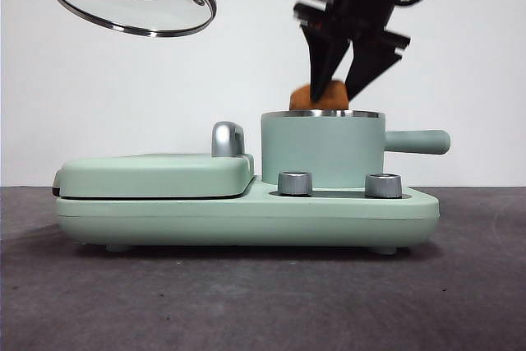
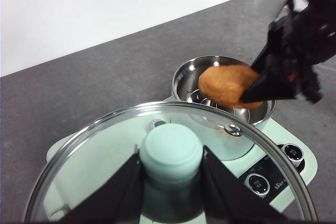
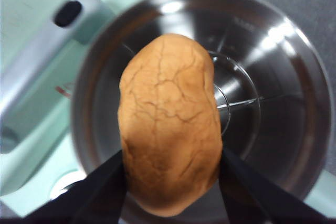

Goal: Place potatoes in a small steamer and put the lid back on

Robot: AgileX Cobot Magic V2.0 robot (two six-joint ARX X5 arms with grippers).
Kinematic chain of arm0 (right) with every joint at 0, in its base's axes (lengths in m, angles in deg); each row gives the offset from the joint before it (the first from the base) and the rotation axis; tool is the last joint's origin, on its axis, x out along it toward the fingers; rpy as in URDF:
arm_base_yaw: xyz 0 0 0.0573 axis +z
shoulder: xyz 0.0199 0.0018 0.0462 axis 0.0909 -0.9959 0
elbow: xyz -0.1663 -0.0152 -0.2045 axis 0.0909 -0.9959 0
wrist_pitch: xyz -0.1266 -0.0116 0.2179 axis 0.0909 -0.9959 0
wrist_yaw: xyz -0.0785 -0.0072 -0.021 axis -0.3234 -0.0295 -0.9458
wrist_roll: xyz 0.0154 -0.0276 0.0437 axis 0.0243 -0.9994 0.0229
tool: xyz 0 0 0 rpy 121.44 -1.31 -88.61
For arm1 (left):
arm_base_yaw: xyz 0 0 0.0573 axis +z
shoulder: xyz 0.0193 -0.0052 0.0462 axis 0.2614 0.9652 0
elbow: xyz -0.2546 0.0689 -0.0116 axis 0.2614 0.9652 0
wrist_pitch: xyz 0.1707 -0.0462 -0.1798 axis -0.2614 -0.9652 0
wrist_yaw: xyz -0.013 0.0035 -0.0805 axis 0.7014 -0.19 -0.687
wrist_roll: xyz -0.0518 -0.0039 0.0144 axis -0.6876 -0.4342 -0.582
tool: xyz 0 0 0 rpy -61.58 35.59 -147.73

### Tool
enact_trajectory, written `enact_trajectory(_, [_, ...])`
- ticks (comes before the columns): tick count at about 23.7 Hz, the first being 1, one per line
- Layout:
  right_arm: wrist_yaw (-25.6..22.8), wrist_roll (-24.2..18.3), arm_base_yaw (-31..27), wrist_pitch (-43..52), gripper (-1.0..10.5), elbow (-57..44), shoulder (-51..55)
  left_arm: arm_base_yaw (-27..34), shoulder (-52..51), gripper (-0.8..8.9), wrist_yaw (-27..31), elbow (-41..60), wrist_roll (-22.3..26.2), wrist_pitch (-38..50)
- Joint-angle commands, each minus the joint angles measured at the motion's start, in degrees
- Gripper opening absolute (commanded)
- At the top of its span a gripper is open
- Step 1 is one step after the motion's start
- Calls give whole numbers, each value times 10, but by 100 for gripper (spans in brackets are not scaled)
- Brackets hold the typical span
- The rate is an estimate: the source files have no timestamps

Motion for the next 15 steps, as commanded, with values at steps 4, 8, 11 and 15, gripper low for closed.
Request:
enact_trajectory(4, [-2,-16,-6,17,200,15,-49,-1,-1,9,1,-9,-4,16])
enact_trajectory(8, [-8,-16,-7,28,201,15,-58,-1,-1,9,1,-9,-4,15])
enact_trajectory(11, [-9,-16,-7,32,286,15,-58,-1,-1,9,1,-9,-4,15])
enact_trajectory(15, [-8,-11,-7,27,402,17,-33,-1,-1,9,1,-9,-5,15])
